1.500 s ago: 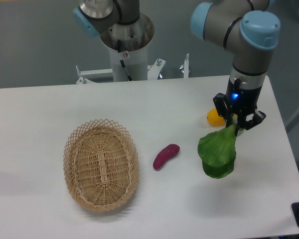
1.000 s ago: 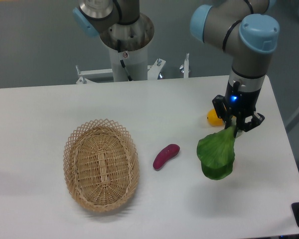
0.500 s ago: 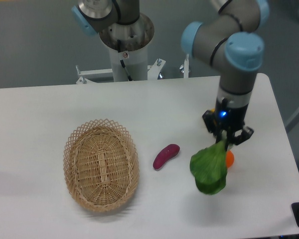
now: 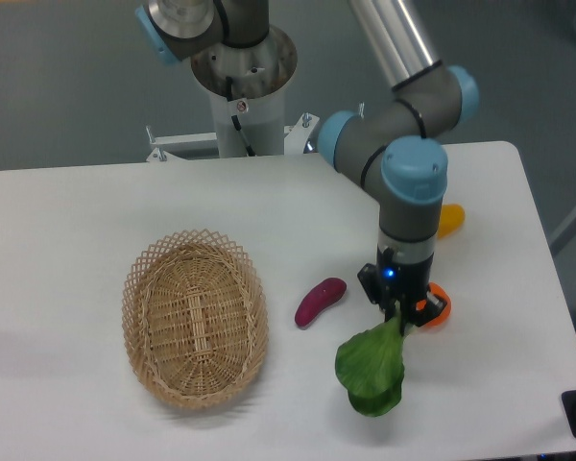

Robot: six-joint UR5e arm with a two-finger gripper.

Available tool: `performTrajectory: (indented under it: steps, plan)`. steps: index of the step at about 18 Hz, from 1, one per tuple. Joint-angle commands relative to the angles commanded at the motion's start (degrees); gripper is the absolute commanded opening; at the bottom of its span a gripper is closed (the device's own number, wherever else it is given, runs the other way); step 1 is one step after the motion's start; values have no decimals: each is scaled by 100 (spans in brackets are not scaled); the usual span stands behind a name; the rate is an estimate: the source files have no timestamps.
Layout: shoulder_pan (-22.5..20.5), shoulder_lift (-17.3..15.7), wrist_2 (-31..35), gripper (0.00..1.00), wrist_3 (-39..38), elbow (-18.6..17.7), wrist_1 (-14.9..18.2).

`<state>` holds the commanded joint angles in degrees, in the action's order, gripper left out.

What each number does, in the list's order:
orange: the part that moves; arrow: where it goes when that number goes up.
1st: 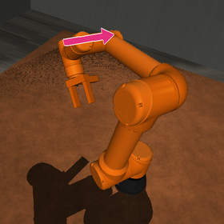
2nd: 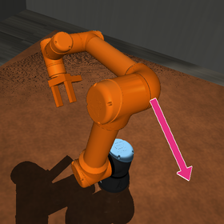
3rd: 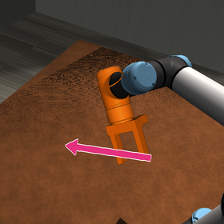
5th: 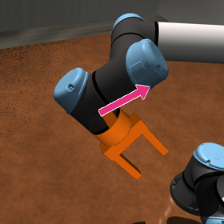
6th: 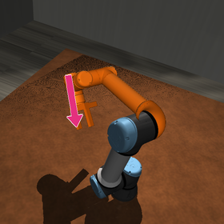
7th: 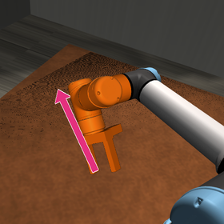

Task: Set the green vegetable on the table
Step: 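Carry the green bok choy down beside the purple sweet potato, then open the gripper to release the bok choy onto the table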

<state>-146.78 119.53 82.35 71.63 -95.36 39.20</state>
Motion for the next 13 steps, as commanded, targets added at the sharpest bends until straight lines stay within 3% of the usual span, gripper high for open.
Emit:
performTrajectory:
  steps: [5, 7, 9, 10, 13]
  plan:
    - [62, 97, 18, 32, 0, -79, -26]
    - [88, 106, 18, 55, -17, -88, -26]
    - [88, 80, 26, 93, -9, -70, -26]
    - [88, 36, 26, 100, -17, -79, -18]
    - [80, -70, 26, 100, -70, -132, -9]
